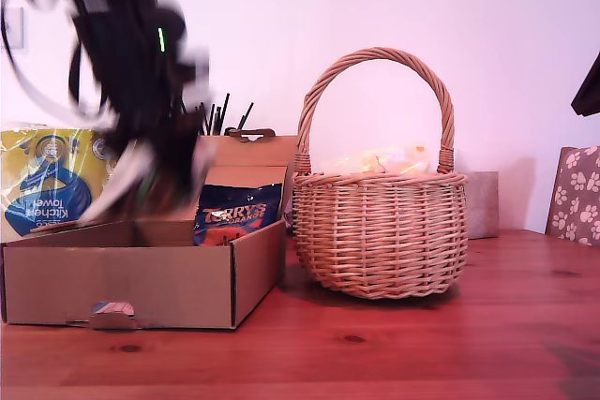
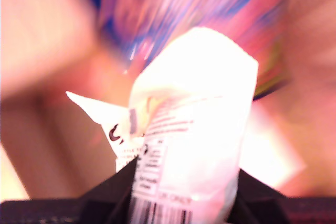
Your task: Move the bags of Easter eggs from the cardboard box on the left into the woven basket on the right side.
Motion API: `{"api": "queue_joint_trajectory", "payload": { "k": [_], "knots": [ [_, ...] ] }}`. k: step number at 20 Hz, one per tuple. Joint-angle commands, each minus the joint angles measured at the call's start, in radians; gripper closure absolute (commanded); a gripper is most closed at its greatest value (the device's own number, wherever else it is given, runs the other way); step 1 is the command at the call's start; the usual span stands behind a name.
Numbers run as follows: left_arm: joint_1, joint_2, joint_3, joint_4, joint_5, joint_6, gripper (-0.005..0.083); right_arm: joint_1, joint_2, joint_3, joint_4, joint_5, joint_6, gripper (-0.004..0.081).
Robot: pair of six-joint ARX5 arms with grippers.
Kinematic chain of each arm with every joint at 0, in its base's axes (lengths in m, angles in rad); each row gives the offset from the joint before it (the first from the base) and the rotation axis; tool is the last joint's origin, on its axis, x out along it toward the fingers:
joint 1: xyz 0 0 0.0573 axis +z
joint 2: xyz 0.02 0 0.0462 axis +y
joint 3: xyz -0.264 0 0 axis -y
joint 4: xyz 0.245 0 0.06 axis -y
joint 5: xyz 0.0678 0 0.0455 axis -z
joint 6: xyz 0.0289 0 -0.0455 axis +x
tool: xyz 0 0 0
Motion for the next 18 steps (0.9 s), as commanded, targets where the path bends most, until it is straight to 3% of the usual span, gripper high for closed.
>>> {"api": "queue_joint_trajectory", "payload": {
  "k": [1,6,9,12,15,18],
  "knots": [
    [-0.009,-0.068,0.01,0.009,0.08,-0.013,0.0561,-0.009,0.0,-0.025,0.011,0.026,-0.002,0.0771],
    [-0.053,-0.223,-0.005,0.055,0.121,-0.024,0.0562,-0.057,0.0,-0.025,0.051,0.032,0.001,0.0771],
    [-0.095,-0.282,-0.095,0.213,0.118,-0.085,0.0588,-0.077,0.0,-0.025,0.07,0.032,0.001,0.0771],
    [-0.149,-0.344,-0.267,0.472,0.113,-0.147,0.0594,-0.094,0.0,-0.025,0.069,0.031,0.001,0.0771],
    [-0.217,-0.364,-0.463,0.835,0.063,-0.182,0.0594,-0.1,0.0,-0.025,0.069,0.031,0.002,0.0771],
    [-0.307,-0.333,-0.623,1.211,-0.037,-0.197,0.0594,-0.1,-0.002,-0.025,0.069,0.031,0.002,0.0771]
  ]
}}
